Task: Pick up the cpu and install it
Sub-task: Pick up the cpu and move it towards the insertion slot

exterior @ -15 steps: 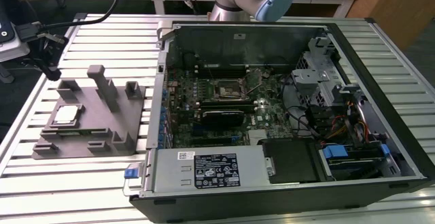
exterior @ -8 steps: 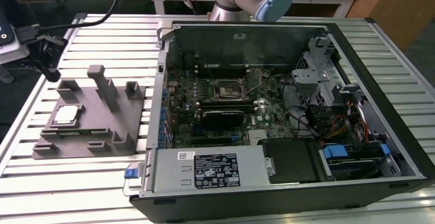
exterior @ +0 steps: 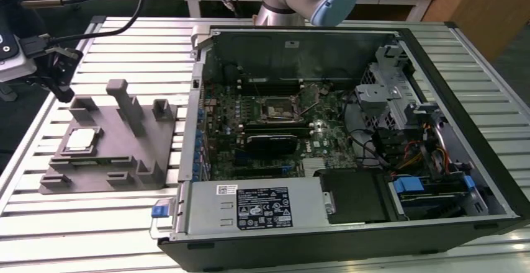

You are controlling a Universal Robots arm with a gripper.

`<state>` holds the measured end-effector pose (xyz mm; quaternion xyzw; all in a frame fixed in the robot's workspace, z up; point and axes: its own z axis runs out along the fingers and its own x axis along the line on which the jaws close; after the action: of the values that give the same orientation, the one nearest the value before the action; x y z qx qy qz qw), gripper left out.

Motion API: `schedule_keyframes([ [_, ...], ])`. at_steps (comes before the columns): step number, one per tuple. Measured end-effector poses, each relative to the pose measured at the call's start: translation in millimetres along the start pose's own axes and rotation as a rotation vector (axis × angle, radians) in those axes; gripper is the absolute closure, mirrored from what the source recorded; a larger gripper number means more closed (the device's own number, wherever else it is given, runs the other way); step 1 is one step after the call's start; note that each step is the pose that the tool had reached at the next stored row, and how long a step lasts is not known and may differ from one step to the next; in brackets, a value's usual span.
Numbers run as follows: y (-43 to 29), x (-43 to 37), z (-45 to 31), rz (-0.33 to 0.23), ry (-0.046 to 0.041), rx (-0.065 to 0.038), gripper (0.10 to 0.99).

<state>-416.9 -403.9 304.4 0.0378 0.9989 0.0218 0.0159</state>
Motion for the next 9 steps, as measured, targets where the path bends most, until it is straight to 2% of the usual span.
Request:
schedule_keyframes([
  [9, -0.6, 3.6, 6.6, 0.0, 0.0, 0.0, 0.98],
])
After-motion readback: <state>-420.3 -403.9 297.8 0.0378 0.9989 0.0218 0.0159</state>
